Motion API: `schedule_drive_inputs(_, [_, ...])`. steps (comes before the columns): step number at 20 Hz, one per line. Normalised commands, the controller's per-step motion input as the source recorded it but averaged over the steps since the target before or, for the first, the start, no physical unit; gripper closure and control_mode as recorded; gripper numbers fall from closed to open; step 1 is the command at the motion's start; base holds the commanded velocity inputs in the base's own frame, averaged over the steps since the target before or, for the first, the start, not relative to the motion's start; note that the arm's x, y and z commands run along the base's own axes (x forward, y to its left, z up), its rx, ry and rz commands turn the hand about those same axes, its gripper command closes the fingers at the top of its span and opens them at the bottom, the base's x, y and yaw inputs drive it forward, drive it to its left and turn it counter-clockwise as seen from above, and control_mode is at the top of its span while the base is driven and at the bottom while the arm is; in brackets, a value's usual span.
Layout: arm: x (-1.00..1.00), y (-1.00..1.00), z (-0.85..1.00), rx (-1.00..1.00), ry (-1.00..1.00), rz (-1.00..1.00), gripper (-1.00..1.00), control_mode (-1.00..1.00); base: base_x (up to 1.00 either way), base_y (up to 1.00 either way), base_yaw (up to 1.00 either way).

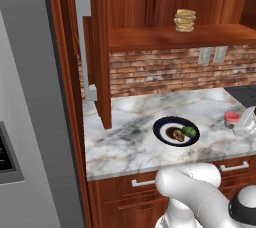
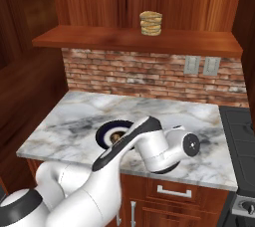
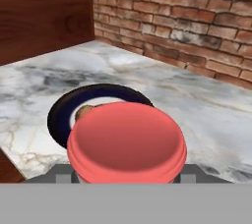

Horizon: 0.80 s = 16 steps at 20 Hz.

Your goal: Pick the avocado and bread from the counter and place them on the plate. Then pick the jam from the cabinet and place it next to the plate. Lastly close the cabinet door.

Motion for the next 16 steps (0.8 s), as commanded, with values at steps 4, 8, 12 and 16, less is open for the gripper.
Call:
schedule_drive_inputs(4, [0.0, 0.0, -0.33, -0.02, 0.0, 0.06, 1.0, -1.0, 0.0, 0.0, 0.0])
schedule_drive_inputs(8, [0.0, 0.04, -0.28, -0.03, 0.0, 0.04, 1.0, -1.0, 0.0, 0.0, 0.0])
schedule_drive_inputs(12, [0.0, 0.18, -0.15, -0.03, 0.0, 0.01, 1.0, -1.0, 0.0, 0.0, 0.0])
schedule_drive_inputs(16, [0.0, 0.36, -0.07, -0.05, 0.0, 0.0, 1.0, -1.0, 0.0, 0.0, 0.0])
